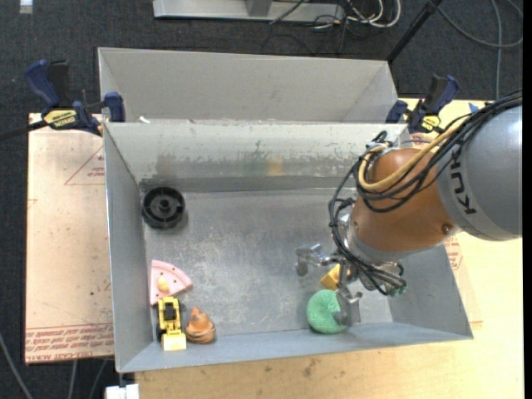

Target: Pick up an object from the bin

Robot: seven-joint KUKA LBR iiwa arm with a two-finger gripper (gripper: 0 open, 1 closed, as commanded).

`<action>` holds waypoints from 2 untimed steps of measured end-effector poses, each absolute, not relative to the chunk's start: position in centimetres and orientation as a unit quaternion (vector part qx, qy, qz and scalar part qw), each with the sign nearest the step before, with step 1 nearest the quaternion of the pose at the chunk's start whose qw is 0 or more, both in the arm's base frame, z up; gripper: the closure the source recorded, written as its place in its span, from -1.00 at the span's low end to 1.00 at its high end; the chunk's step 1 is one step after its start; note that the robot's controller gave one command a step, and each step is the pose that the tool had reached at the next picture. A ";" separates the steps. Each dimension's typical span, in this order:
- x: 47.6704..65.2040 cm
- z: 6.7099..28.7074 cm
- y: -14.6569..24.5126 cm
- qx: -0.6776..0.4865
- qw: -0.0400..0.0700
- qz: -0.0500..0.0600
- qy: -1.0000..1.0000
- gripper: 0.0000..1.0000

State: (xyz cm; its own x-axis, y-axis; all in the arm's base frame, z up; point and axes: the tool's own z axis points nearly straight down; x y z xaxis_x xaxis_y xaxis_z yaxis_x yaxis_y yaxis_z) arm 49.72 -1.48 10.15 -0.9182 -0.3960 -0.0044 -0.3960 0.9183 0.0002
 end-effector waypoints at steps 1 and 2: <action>48.1 7.2 -1.4 -0.254 0.001 0.000 0.967 1.00; 48.1 7.2 -1.4 -0.254 0.001 0.000 0.967 1.00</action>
Offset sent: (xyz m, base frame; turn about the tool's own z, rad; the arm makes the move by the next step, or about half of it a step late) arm 0.0000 0.0000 0.0000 0.0000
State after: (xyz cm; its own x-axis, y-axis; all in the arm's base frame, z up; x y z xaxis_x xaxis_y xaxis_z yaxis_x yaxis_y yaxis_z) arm 48.11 -1.41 7.25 -0.8709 -0.4915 -0.0029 -0.4915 0.8709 0.0001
